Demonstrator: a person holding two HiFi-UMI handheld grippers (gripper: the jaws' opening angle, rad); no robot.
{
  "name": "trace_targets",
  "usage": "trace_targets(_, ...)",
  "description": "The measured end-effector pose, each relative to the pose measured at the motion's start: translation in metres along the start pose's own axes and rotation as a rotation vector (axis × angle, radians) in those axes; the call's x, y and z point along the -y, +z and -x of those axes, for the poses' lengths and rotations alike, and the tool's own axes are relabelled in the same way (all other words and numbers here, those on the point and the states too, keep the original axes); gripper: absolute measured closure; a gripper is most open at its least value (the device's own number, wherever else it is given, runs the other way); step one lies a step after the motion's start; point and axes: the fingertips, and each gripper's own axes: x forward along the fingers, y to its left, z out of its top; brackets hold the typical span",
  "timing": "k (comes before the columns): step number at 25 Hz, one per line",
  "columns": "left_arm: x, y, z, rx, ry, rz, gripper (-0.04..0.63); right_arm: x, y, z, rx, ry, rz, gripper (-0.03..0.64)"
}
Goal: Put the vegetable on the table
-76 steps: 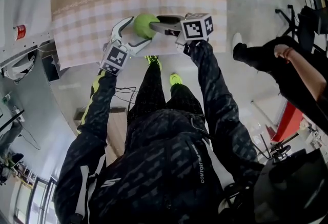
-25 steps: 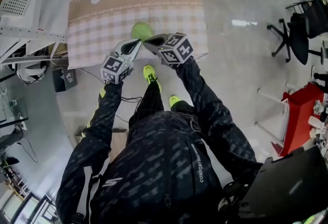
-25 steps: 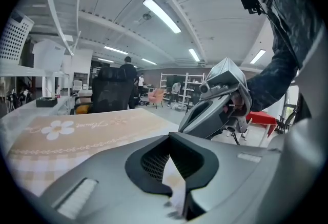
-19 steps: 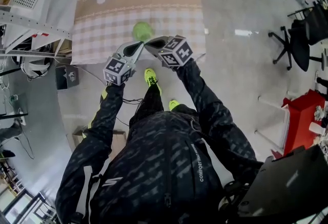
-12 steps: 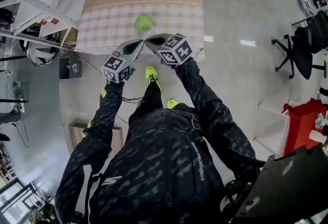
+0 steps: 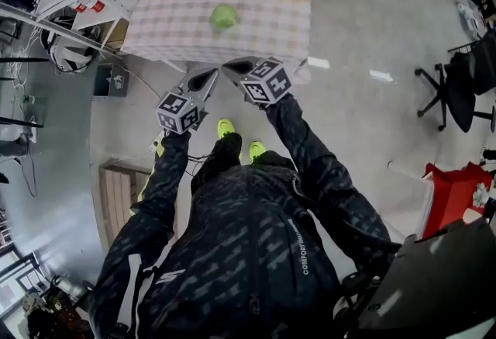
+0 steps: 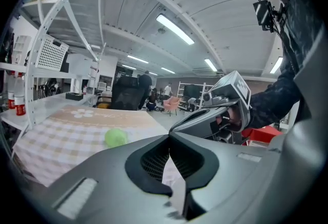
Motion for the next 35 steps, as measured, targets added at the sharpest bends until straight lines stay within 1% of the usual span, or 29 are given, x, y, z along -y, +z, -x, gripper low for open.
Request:
trace_targets(4,0.008,-0.005,0.013,0.010,0.015,0.019,0.603,-0.012,-0.007,-0.002,-0.017,0.018,-0.001,0.615)
trace_targets(10,0.006,-0.017,0.033,0.009,0.035,0.048,0.603,-0.025,-0.017,-0.007,-0.024,0.036,-0.017,0.615)
trace_targets(14,0.006,-0.023,0.043,0.011,0.042,0.061,0.603,-0.028,-0.029,-0.008,-0.025,0.026,-0.041,0.615)
trace_targets(19,0.012,-0.031,0.056,0.004,0.015,0.062,0.603,-0.047,-0.035,-0.015,-0.030,0.015,-0.043,0.615)
trace_targets(21,0.019,-0.030,0.059,0.019,0.008,0.065,0.603,-0.056,-0.039,-0.011,-0.035,0.011,-0.033,0.615)
trace_targets(24,0.031,-0.025,0.067,0.042,-0.010,0.059,0.603,-0.066,-0.043,-0.004,-0.028,-0.011,-0.047,0.615)
trace_targets(30,0.042,-0.029,0.105,0.059,-0.036,0.055,0.603,-0.106,-0.051,-0.008,-0.036,-0.035,-0.042,0.615)
trace_targets(35,0.058,-0.039,0.134,0.065,-0.060,0.053,0.603,-0.142,-0.073,-0.003,-0.043,-0.057,-0.055,0.615)
